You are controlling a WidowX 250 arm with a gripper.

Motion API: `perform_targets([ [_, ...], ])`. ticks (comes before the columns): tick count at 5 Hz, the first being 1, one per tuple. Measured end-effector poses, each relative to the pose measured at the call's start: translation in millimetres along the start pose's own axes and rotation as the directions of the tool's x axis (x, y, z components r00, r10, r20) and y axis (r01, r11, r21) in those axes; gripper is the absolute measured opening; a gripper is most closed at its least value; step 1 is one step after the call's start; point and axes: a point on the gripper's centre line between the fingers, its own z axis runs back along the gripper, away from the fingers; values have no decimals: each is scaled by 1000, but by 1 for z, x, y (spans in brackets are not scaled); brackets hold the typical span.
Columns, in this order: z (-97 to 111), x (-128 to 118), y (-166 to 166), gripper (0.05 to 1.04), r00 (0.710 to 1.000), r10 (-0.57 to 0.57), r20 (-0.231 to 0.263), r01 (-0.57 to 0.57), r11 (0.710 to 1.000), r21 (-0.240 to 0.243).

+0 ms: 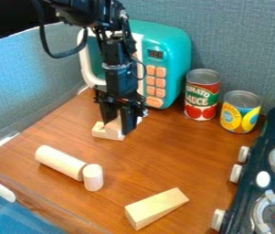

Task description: It took the white object up

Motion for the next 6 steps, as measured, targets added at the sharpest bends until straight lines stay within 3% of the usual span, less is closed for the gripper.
perform_targets([
  [1,29,7,-3,544,995,-4,100,3,1000,7],
  [2,44,4,9,544,989,61,135,-58,998,-24],
  [3,58,9,22,544,980,112,165,-110,994,-17],
  [4,38,17,40,544,979,182,91,-186,982,42],
  [6,13,24,53,544,972,235,1,-234,966,109],
])
